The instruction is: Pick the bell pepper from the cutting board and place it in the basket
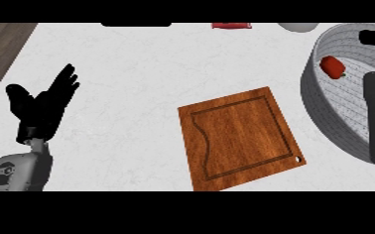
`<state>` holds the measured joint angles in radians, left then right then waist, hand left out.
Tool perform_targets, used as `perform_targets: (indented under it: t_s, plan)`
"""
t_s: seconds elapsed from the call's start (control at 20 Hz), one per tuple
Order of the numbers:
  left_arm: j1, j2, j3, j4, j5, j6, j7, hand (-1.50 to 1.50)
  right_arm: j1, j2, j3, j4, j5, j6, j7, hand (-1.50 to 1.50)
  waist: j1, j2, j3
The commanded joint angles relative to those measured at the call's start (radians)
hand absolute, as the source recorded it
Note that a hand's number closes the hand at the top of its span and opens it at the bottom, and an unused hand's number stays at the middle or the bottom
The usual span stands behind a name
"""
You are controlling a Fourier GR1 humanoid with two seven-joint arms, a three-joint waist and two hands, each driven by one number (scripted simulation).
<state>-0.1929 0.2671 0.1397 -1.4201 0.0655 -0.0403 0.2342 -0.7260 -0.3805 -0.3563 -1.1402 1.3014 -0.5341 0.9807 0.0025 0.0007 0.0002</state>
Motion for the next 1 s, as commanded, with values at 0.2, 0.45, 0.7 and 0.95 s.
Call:
perform_targets:
  t_s: [0.2,0.45,0.7,0.95]
  plan:
    - [-0.047,-0.002,0.011,0.027,-0.004,0.003,0.009,0.0,0.015,-0.002,-0.046,-0.091,-0.049,-0.144,0.002,-1.5,-0.005,-0.001,0.0]
    - [0.009,0.017,0.031,0.009,0.012,-0.019,-0.002,0.0,0.106,0.009,-0.166,-0.268,-0.096,-0.262,0.018,-1.5,-0.024,-0.008,0.0]
    - [0.036,0.013,0.04,-0.02,0.01,0.001,0.022,0.0,0.306,0.071,-0.203,-0.64,-0.161,-0.141,0.036,-1.5,-0.043,-0.018,0.0]
    - [0.033,0.037,0.07,-0.006,0.028,-0.019,0.001,0.0,0.578,0.107,-0.248,-0.958,-0.39,-0.004,0.027,-1.5,-0.051,-0.015,0.0]
